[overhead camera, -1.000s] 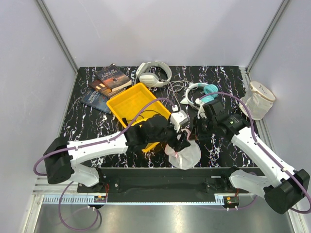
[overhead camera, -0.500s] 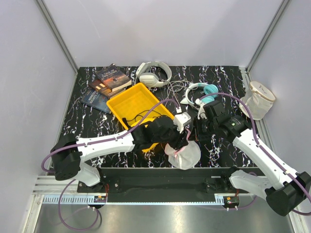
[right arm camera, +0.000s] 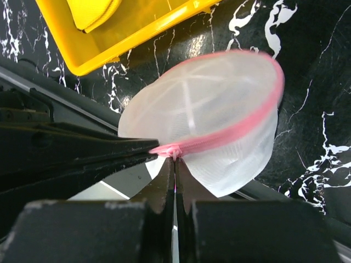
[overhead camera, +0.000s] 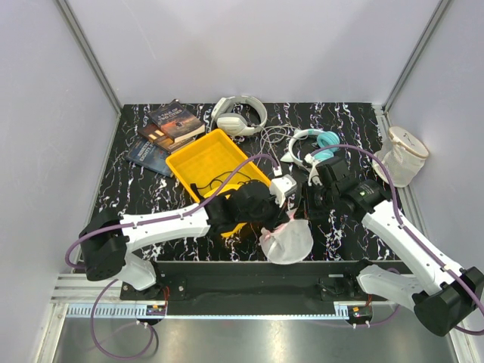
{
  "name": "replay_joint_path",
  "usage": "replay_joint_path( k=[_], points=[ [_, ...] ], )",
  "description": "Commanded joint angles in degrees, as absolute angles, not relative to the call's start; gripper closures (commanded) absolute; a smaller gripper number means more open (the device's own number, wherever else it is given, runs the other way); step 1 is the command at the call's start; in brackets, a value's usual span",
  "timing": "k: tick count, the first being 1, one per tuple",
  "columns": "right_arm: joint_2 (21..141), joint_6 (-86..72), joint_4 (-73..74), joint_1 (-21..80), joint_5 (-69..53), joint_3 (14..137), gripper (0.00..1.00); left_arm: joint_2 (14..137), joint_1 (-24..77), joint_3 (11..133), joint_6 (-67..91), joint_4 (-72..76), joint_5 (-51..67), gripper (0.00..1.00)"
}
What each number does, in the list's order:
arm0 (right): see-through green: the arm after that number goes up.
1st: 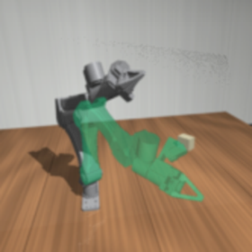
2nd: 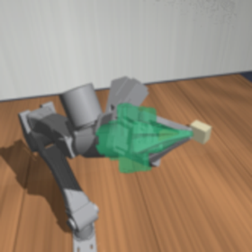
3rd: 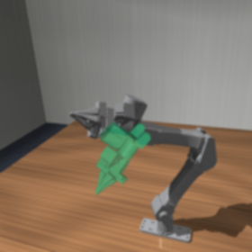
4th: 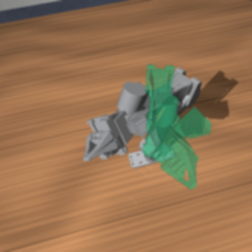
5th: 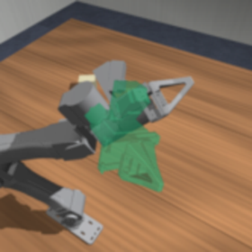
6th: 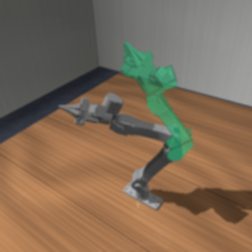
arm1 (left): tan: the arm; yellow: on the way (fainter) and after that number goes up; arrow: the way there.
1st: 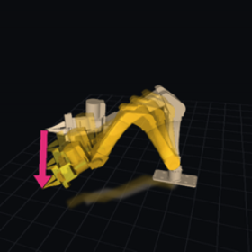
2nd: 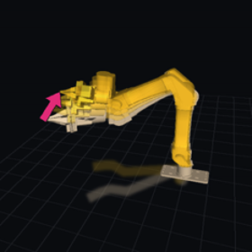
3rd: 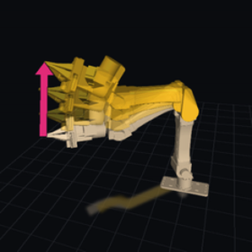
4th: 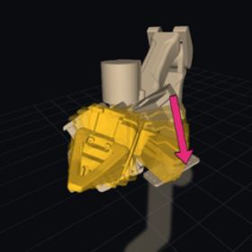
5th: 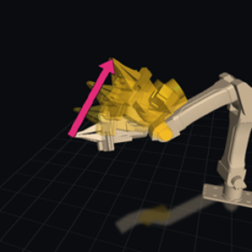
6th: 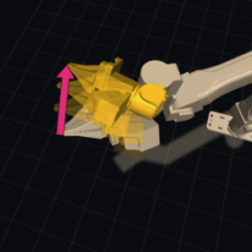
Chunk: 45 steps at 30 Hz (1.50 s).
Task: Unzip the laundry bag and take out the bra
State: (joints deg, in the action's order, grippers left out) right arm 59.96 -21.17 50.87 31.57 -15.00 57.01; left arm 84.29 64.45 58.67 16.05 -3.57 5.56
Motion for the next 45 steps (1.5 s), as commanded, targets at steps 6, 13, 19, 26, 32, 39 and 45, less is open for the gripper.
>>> replay_joint_path(
  k=[6,13,19,26,32,39,45],
  points=[
    [63.19,-23.73,51.59,32.08,-5.02,60.20,1.00,83.06,64.60,56.08,15.12,-0.18,7.21,1.00],
    [64.51,-23.73,52.03,31.47,-2.02,60.73,1.00,80.60,64.69,52.74,13.89,-0.18,8.09,1.00],
    [65.57,-23.56,52.12,30.50,-1.32,60.38,1.00,78.23,64.69,49.92,13.54,-0.18,8.97,1.00],
    [65.57,-22.77,51.77,30.32,-2.46,60.56,1.00,76.12,64.69,46.85,13.89,0.96,9.05,1.00],
    [63.99,-20.04,50.01,30.32,-9.14,60.73,1.00,74.80,64.69,47.19,15.11,0.88,7.56,0.99],
    [62.40,-19.43,49.75,30.41,-13.70,60.56,1.00,74.00,64.69,51.32,15.91,0.26,6.24,0.51],
    [61.09,-19.34,49.83,30.85,-16.61,60.29,1.00,76.28,64.69,54.84,15.91,0.97,5.54,0.44]
  ],
)
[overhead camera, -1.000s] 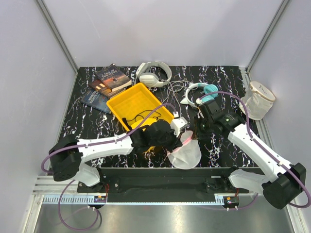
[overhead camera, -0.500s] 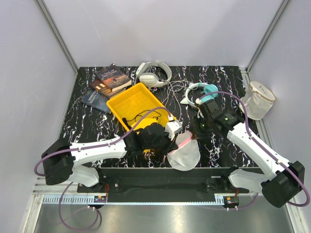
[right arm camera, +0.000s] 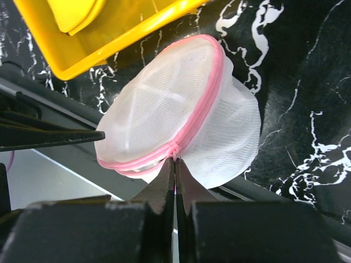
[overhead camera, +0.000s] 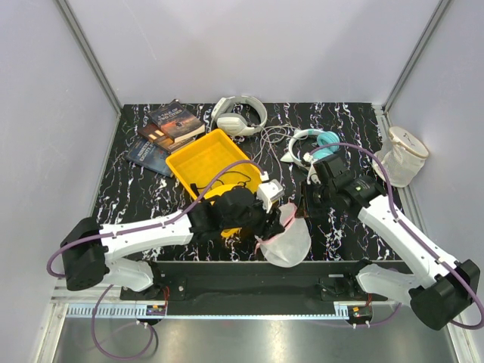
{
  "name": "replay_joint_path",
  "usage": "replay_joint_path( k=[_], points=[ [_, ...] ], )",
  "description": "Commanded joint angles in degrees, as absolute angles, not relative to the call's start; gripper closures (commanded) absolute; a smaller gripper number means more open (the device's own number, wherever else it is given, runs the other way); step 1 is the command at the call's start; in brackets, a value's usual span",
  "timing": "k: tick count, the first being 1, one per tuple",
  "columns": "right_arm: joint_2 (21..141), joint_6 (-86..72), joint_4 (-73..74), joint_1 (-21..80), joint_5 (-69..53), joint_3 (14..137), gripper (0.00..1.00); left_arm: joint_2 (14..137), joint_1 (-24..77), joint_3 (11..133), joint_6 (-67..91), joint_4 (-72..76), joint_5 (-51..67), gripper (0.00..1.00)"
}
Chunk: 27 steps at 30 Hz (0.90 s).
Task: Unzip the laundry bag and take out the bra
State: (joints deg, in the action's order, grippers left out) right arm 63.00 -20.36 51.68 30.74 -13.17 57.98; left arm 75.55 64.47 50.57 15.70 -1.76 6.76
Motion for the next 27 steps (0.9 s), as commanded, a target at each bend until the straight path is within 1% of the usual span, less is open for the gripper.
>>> replay_joint_path(
  k=[1,7,10,16,19,20,21,27],
  points=[
    [60.91,-19.34,49.75,30.94,-17.05,60.29,1.00,76.81,64.69,55.71,15.91,1.05,5.36,0.44],
    [59.15,-19.78,49.75,31.81,-17.93,60.21,1.00,79.89,64.69,58.62,15.91,1.76,5.62,0.45],
    [58.54,-19.95,49.92,31.90,-17.93,60.03,1.00,81.21,64.69,59.24,16.08,1.76,5.54,0.47],
    [58.27,-20.04,49.92,31.90,-17.40,59.85,1.00,82.79,64.69,58.80,16.61,1.67,5.54,0.55],
    [58.36,-20.13,50.01,31.90,-16.79,59.85,1.00,83.06,64.69,58.36,16.96,2.11,5.98,0.78],
    [58.53,-20.21,50.01,31.90,-16.27,59.85,1.00,83.06,64.69,58.19,17.05,2.28,5.80,0.93],
    [58.54,-20.39,50.44,31.90,-15.74,59.77,1.00,83.06,64.69,58.01,17.14,2.29,5.89,0.99],
    [59.68,-22.94,50.98,31.90,-9.50,59.24,1.00,82.62,64.69,56.87,16.88,2.64,5.89,1.00]
  ],
)
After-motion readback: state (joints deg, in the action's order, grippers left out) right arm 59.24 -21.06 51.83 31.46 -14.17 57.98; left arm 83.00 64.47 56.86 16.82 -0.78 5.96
